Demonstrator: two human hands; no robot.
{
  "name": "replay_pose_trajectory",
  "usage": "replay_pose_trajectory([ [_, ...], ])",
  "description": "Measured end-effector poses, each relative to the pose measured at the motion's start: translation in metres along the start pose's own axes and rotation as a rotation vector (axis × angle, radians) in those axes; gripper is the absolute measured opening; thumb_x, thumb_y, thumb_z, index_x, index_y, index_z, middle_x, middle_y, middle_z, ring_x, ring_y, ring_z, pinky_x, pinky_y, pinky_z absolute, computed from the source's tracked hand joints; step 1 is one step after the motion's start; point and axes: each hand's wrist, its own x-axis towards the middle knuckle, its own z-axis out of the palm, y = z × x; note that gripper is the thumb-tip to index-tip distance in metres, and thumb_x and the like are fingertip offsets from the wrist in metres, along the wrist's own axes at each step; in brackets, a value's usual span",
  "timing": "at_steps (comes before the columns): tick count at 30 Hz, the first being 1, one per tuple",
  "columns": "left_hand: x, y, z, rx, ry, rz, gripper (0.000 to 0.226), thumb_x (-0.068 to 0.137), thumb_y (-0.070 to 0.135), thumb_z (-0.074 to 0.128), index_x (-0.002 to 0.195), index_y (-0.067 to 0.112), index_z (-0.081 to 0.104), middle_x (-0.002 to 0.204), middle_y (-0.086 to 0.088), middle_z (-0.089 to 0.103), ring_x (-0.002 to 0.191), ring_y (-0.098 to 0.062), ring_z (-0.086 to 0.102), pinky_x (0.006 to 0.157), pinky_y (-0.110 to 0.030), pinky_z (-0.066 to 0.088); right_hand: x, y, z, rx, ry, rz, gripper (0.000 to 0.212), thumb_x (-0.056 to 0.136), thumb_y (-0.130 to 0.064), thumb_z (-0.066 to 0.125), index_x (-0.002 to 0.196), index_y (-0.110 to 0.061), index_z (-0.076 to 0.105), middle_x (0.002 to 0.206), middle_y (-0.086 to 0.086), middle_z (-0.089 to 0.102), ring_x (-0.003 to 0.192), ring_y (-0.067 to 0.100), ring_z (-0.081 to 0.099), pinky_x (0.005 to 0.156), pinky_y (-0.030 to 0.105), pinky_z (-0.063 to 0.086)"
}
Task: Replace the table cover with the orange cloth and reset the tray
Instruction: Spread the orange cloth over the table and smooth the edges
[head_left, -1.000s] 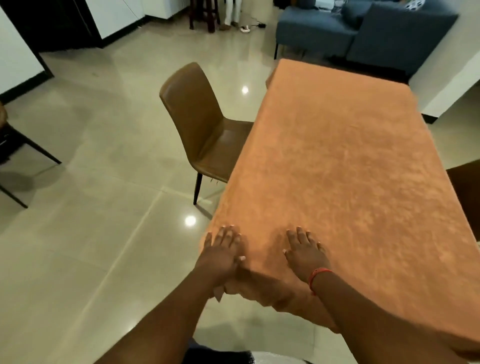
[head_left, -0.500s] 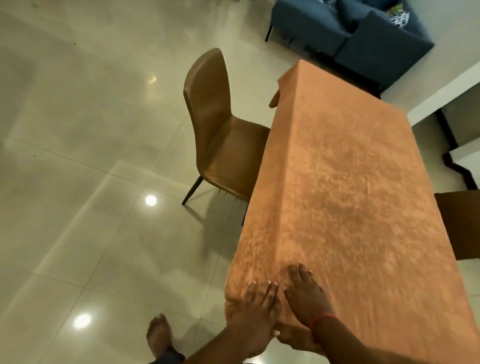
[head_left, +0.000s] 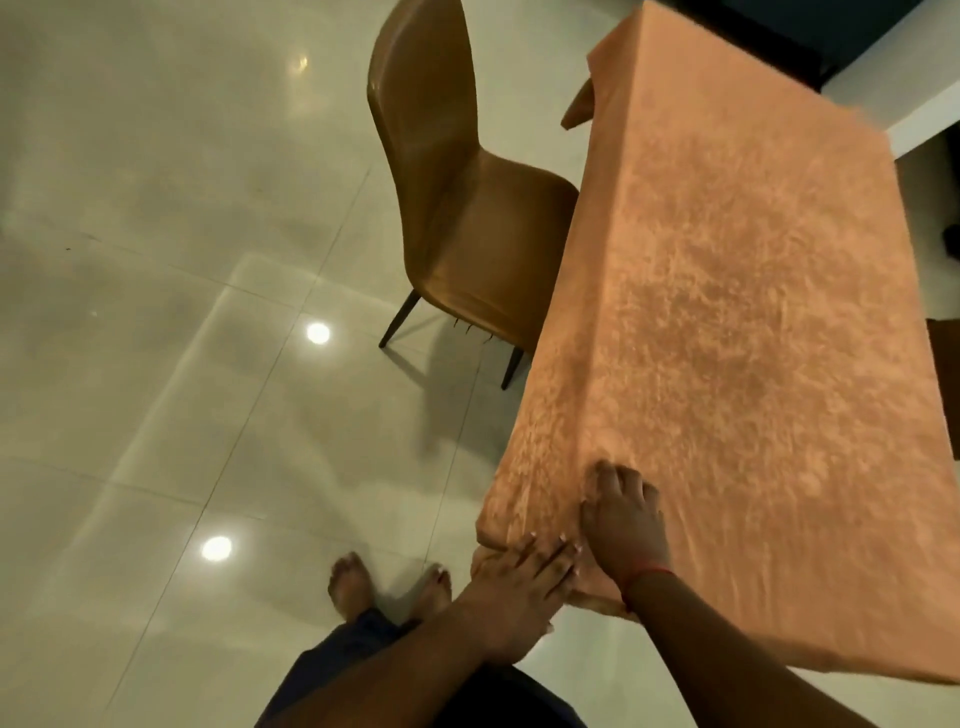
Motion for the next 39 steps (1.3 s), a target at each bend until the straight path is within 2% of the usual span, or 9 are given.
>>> replay_pose_trajectory([
  [5,0.009,0.003,0.002,0.093,0.051,0.095,0.061,0.098,0.043,0.046,0.147,0.009,0.035,0.158,-0.015,0.028,0.149,-0.033,0.016,0.120,-0.052,0.005,0.011,0.006,0.003,0.019,0.071,-0.042,0.055,0.095,-0.047,0.040,0.143,-0.022,0.032,0.144,0.012,0.036,0.127,0.038,0.038,0.101,0.055,0.042],
  [10,0.026,-0.012,-0.010,0.001,0.033,-0.073,0.062,0.098,0.050,0.038,0.148,0.014,0.036,0.161,-0.013,0.024,0.149,-0.032,0.021,0.117,-0.053,0.022,0.028,0.019,0.006,0.041,0.038,-0.065,0.063,0.099,-0.051,0.029,0.154,-0.025,0.015,0.163,0.010,0.013,0.147,0.035,0.020,0.118,0.052,0.024],
  [15,0.048,-0.014,-0.020,0.050,-0.090,-0.087,0.056,0.092,0.059,0.041,0.131,0.021,0.057,0.145,-0.010,0.050,0.137,-0.029,0.045,0.104,-0.050,0.045,0.035,0.037,-0.002,0.007,0.011,-0.101,0.063,0.099,-0.054,0.026,0.156,-0.030,0.013,0.164,0.001,0.012,0.150,0.028,0.012,0.121,0.048,0.018],
  [21,0.049,-0.037,-0.053,0.205,-0.132,-0.080,0.057,0.091,0.061,0.038,0.129,0.024,0.060,0.138,-0.008,0.057,0.132,-0.029,0.051,0.107,-0.063,0.036,0.039,0.010,-0.027,-0.009,0.036,-0.161,0.065,0.095,-0.052,0.022,0.155,-0.027,0.019,0.162,0.006,0.021,0.147,0.032,0.021,0.118,0.050,0.020],
  [25,0.033,-0.101,-0.110,0.265,-0.059,-0.261,0.073,0.096,0.064,0.020,0.154,0.019,0.020,0.163,-0.014,0.015,0.151,-0.036,0.010,0.114,-0.069,0.003,0.059,-0.047,-0.060,0.055,0.044,-0.278,0.065,0.097,-0.055,0.026,0.156,-0.030,0.015,0.165,0.006,0.010,0.150,0.033,0.011,0.120,0.050,0.012],
  [27,0.025,-0.140,-0.130,0.245,0.081,-0.359,0.073,0.095,0.067,0.023,0.150,0.020,0.031,0.158,-0.014,0.031,0.147,-0.038,0.025,0.113,-0.068,0.013,0.069,-0.082,-0.075,0.088,0.078,-0.338,0.064,0.099,-0.054,0.029,0.156,-0.030,0.013,0.166,0.005,0.006,0.152,0.031,0.006,0.121,0.050,0.008],
  [30,0.005,-0.208,-0.155,0.167,0.048,-0.479,0.071,0.093,0.070,0.027,0.140,0.022,0.050,0.146,-0.011,0.051,0.137,-0.035,0.045,0.109,-0.062,0.020,0.085,-0.144,-0.094,0.109,0.127,-0.401,0.062,0.101,-0.052,0.029,0.156,-0.031,0.011,0.166,0.002,0.004,0.153,0.029,0.003,0.121,0.049,0.005],
  [36,-0.062,-0.357,-0.200,0.198,0.087,-0.571,0.073,0.090,0.073,0.030,0.144,0.026,0.046,0.151,-0.010,0.045,0.140,-0.034,0.036,0.110,-0.058,0.010,0.121,-0.297,-0.122,0.147,0.103,-0.462,0.061,0.101,-0.054,0.030,0.155,-0.032,0.014,0.166,0.002,0.007,0.153,0.030,0.005,0.122,0.050,0.007],
  [39,-0.109,-0.427,-0.223,0.197,0.108,-0.598,0.075,0.091,0.073,0.027,0.148,0.025,0.041,0.155,-0.009,0.039,0.141,-0.033,0.035,0.106,-0.062,0.024,0.132,-0.371,-0.137,0.130,0.069,-0.488,0.062,0.101,-0.056,0.030,0.155,-0.031,0.013,0.166,0.003,0.006,0.152,0.031,0.008,0.121,0.050,0.010],
])
